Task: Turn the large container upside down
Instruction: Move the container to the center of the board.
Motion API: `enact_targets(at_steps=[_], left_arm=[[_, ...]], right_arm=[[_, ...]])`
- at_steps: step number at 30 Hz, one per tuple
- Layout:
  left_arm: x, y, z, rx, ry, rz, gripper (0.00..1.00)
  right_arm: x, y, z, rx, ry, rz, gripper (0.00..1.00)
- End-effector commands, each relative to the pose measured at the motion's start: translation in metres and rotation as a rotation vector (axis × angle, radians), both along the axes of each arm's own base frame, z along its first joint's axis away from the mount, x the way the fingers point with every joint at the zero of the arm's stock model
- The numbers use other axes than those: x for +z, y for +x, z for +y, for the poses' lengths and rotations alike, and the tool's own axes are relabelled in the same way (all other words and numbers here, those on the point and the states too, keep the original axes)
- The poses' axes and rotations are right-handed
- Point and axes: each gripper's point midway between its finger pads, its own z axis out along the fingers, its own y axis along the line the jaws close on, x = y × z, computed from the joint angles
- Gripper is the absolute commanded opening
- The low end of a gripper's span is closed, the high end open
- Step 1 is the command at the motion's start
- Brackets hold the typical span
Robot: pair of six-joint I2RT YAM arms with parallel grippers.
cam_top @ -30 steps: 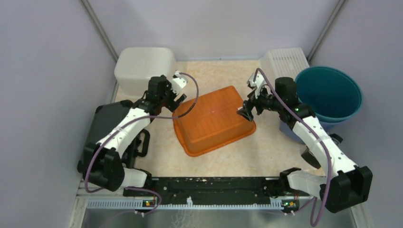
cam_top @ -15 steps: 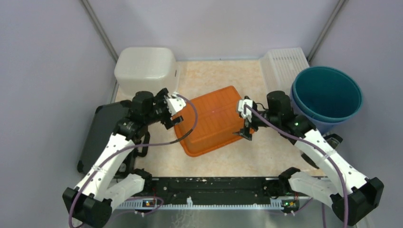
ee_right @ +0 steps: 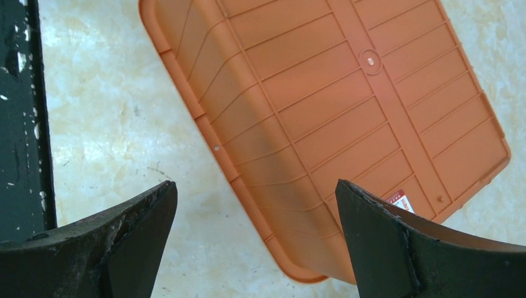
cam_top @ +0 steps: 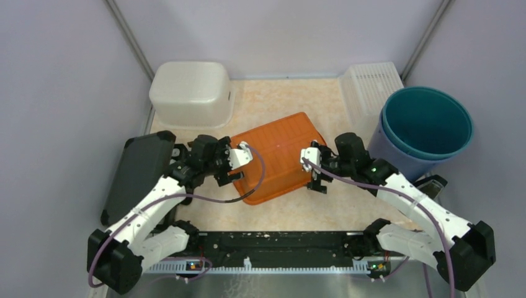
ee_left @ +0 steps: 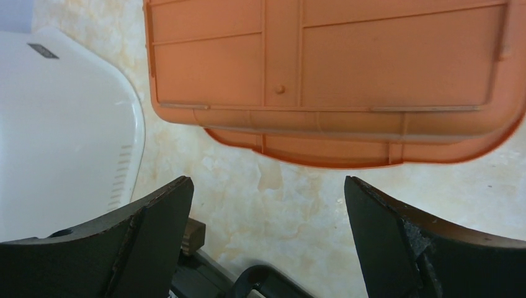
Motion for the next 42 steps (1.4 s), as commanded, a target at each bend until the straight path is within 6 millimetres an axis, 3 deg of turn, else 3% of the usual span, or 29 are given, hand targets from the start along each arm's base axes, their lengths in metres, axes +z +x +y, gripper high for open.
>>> enact_targets(at_steps=[1,5,14,21,25,29,34,38,42], left_arm=[[0.009,0.035,0.008,0.139,0.008,-0.124,0.99],[0.015,0.055,0.012,0.219,-0.002,-0.185,0.99],[0.021,0.081,-0.006,0.232,-0.052,-0.214,0.99],[0.015,0.104,-0.015,0.287,-0.042,-0.152,0.99],[0.033,0.110,-0.013,0.342,-0.059,-0.153,0.99],[0.062,0.102,-0.009,0.328,-0.103,-0.224,0.99],[0.081,0.069,-0.011,0.202,-0.123,-0.231,0.99],[0.074,0.038,-0.014,0.090,-0.129,-0.201,0.99],[0.058,0.009,-0.017,-0.017,-0.128,-0.147,0.99]], right_arm=[[0.003,0.011,0.008,0.002,0.000,-0.076,0.99],[0.001,0.013,0.011,-0.010,0.005,-0.088,0.99],[-0.003,0.016,0.014,-0.012,0.003,-0.100,0.99],[-0.006,0.020,0.017,0.015,-0.033,-0.123,0.99],[-0.006,0.018,0.019,0.046,-0.048,-0.133,0.99],[-0.008,0.012,0.025,0.085,-0.055,-0.148,0.99],[-0.011,0.005,0.034,0.140,-0.054,-0.159,0.99],[-0.014,0.002,0.048,0.166,-0.043,-0.176,0.99],[-0.022,0.016,0.060,0.104,-0.062,-0.249,0.99]])
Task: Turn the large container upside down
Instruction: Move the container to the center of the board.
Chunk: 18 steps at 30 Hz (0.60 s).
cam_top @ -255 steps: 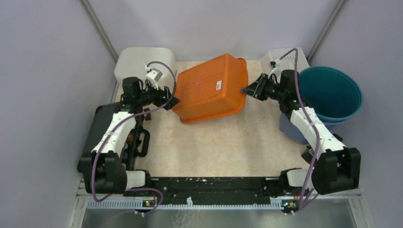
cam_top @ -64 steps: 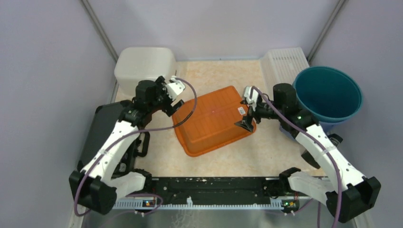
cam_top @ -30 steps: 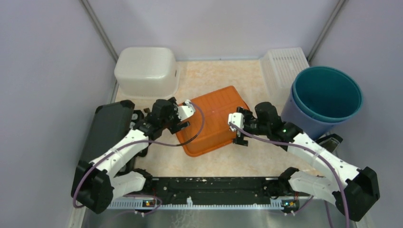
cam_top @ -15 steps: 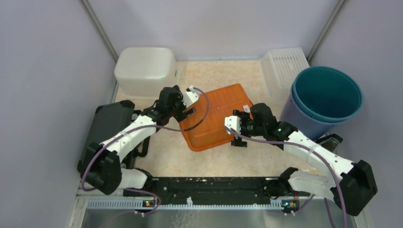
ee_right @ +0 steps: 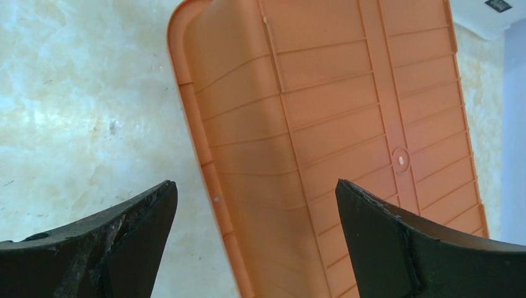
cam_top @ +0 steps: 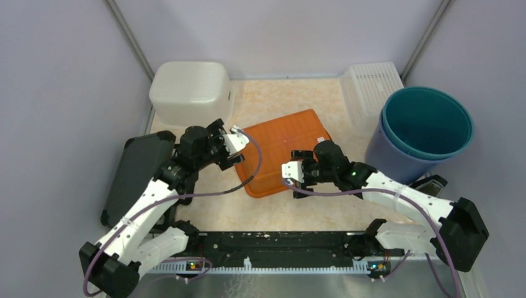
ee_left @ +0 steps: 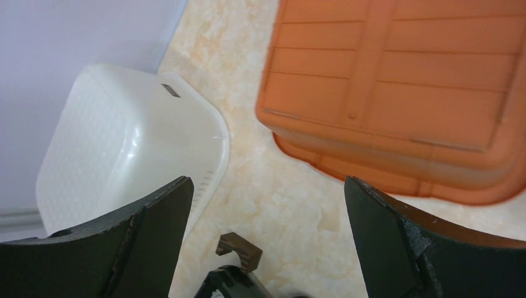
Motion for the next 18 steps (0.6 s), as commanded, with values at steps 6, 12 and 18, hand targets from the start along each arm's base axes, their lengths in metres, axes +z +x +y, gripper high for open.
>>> enact_targets(at_steps=[6,12,18], left_arm=[[-0.047,-0.044,-0.012,-0.186,0.023,0.134,0.99],[-0.042,-0.046,-0.010,-0.178,0.011,0.137,0.99],[-0.044,-0.051,-0.007,-0.182,-0.013,0.109,0.99]], right_arm=[[0.002,0.032,0.036,-0.105,0.071,-0.146,0.98],[-0.007,0.055,0.035,-0.231,0.074,-0.169,0.94],[-0.026,0.074,0.029,-0.343,0.029,-0.168,0.88]])
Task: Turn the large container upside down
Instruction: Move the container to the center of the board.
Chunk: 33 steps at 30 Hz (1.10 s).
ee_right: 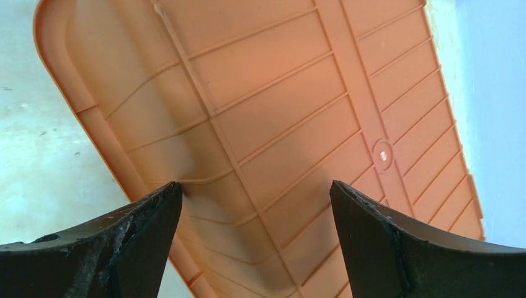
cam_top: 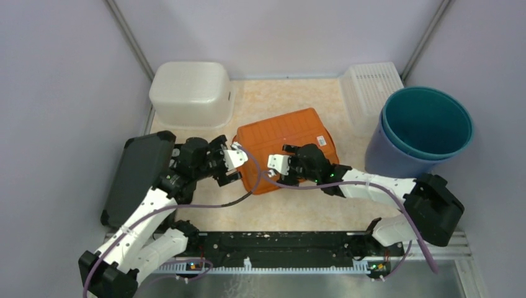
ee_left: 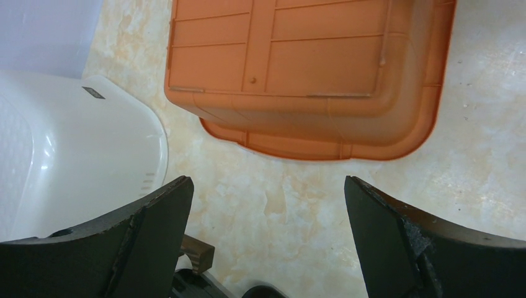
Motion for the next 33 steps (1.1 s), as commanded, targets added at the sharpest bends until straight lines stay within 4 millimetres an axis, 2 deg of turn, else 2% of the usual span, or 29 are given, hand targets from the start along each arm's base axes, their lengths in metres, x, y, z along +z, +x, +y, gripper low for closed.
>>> enact_targets(at_steps=[1,6,11,16,20,23,28,33], left_arm=[[0.004,-0.004,-0.002,-0.020,-0.044,-0.027,0.99],[0.006,-0.002,-0.001,-0.001,-0.053,-0.026,0.99],[0.009,0.000,0.000,0.005,-0.063,-0.024,0.99],[0.006,-0.003,-0.001,-0.005,-0.069,0.004,0.99],[-0.005,-0.004,0.001,-0.002,-0.074,-0.015,0.99],[-0.005,-0.005,0.002,0.001,-0.072,-0.013,0.99],[-0.003,-0.014,-0.003,-0.040,-0.094,0.006,0.99],[-0.002,-0.015,0.001,-0.030,-0.120,0.014,0.99]], right_arm=[[0.000,0.022,0.000,-0.122,0.020,-0.038,0.87],[-0.005,0.045,-0.004,-0.210,0.021,-0.029,0.85],[-0.002,0.078,-0.017,-0.276,0.030,-0.030,0.84],[0.004,0.104,-0.021,-0.260,0.002,-0.059,0.85],[0.005,0.122,-0.022,-0.259,-0.007,-0.065,0.85],[0.008,0.133,-0.017,-0.234,-0.006,-0.066,0.85],[0.016,0.141,-0.016,-0.203,-0.017,-0.073,0.87],[0.053,0.124,-0.022,-0.163,-0.005,-0.073,0.94]])
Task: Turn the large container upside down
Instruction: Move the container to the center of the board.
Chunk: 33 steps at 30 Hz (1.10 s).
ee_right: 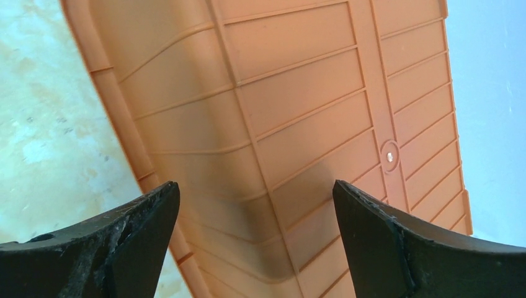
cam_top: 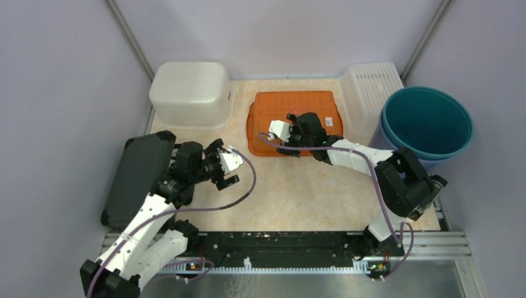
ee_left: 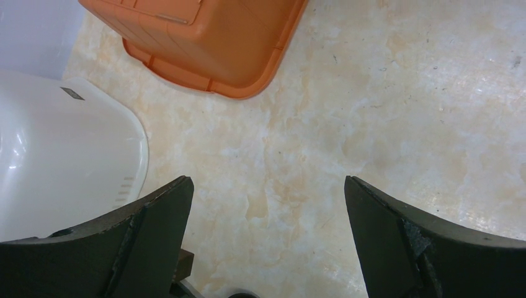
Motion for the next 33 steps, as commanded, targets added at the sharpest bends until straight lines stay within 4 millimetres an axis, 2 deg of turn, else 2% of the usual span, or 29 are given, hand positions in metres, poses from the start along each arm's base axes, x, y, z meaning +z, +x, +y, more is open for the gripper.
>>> enact_targets(at_steps=[1,4,7,11,15,19,23,28,33], left_arm=[[0.011,-0.001,0.000,-0.010,-0.056,-0.010,0.99],[0.018,0.000,0.000,-0.008,-0.072,-0.016,0.99],[0.019,0.005,0.001,0.003,-0.076,-0.026,0.99],[0.015,0.005,0.001,0.007,-0.076,-0.012,0.99],[0.015,0.004,0.002,0.007,-0.081,-0.019,0.99],[0.017,0.006,0.004,0.022,-0.086,-0.022,0.99],[0.016,0.009,0.007,0.037,-0.085,-0.016,0.99],[0.012,0.009,0.007,0.039,-0.087,-0.008,0.99],[0.011,0.012,0.007,0.042,-0.082,0.013,0.99]], right_arm=[[0.062,-0.011,-0.003,0.065,0.029,-0.047,0.95],[0.067,-0.026,-0.024,0.082,-0.014,-0.032,0.96],[0.048,-0.030,-0.048,0.057,-0.065,-0.022,0.97],[0.026,-0.019,-0.064,0.015,-0.107,-0.016,0.97],[0.018,0.002,-0.074,-0.034,-0.137,-0.020,0.96],[0.008,0.023,-0.078,-0.067,-0.156,-0.029,0.95],[0.008,0.052,-0.072,-0.099,-0.151,-0.073,0.91],[-0.004,0.084,-0.065,-0.148,-0.156,-0.100,0.90],[0.002,0.111,-0.055,-0.223,-0.082,-0.115,0.90]])
